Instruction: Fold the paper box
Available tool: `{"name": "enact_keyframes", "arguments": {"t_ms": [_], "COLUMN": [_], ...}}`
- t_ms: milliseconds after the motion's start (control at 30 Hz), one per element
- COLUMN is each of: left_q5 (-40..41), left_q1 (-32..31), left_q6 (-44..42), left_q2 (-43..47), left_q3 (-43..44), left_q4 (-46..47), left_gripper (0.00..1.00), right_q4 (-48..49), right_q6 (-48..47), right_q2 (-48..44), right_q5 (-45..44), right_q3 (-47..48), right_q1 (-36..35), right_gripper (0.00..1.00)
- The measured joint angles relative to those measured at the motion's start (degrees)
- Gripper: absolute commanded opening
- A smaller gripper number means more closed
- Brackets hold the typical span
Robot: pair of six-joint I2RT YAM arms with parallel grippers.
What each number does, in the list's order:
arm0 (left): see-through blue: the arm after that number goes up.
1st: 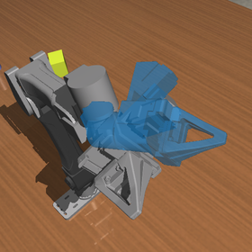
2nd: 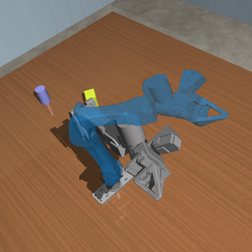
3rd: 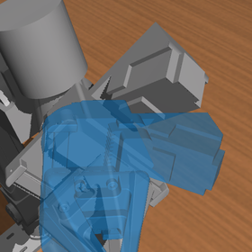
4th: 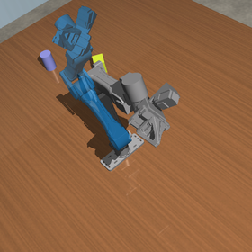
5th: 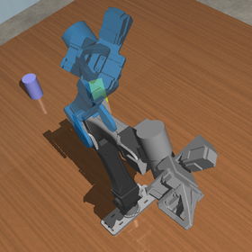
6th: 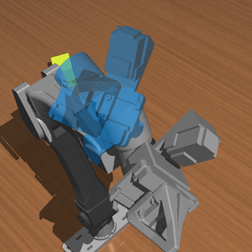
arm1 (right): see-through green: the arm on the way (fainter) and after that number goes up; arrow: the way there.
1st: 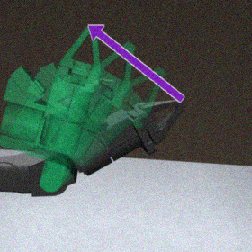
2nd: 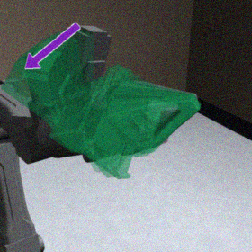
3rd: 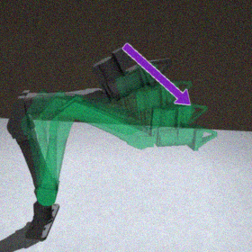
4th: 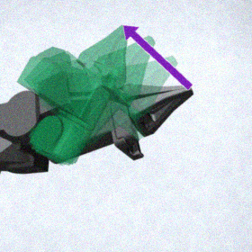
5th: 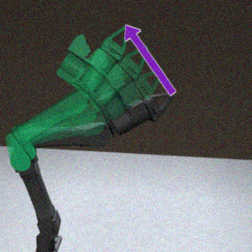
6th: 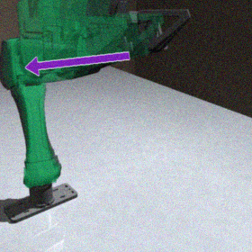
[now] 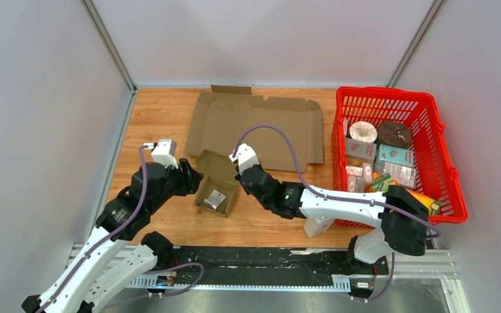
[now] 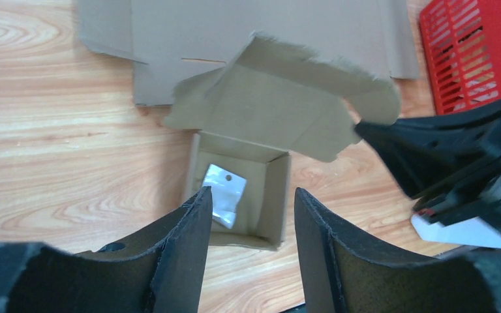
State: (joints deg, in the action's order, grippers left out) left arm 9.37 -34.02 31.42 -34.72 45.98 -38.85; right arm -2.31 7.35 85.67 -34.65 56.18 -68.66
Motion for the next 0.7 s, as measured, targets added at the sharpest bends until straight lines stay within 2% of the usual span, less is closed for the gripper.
{"name": "enact_keyframes", "arguments": {"t_ms": [167,367,633,700], "left_q5": [1.4,1.1,2.9,3.2], "left_q1": [0.0,0.0,0.0,0.0], "left_q6": [0.2,-1.0,-5.3,-6.5], "left_q2": [2.6,-3.5,-13.8,-14.5], "left_q3": [-4.5,-9.9,-10.4,-10.4], "left_q4": [0.2,5.4,13.8,15.2], "left_gripper": [0.62,0.62,0.6,0.6], "right_q4": [-0.7,-0.8,-1.6,-1.6], "right_q6": [-1.0,-4.5,-6.0,-6.1], "right_q2": [-4.4,-9.4,-9.7,-9.7], "right_q5": [7.3,18.8,28.7,29.8], "right_q3": [-2.0,-4.9,-5.6,-5.6], "right_q1": [4.5,8.9,13.9,14.3], "right_gripper": [0.0,0.0,0.0,0.07]}}
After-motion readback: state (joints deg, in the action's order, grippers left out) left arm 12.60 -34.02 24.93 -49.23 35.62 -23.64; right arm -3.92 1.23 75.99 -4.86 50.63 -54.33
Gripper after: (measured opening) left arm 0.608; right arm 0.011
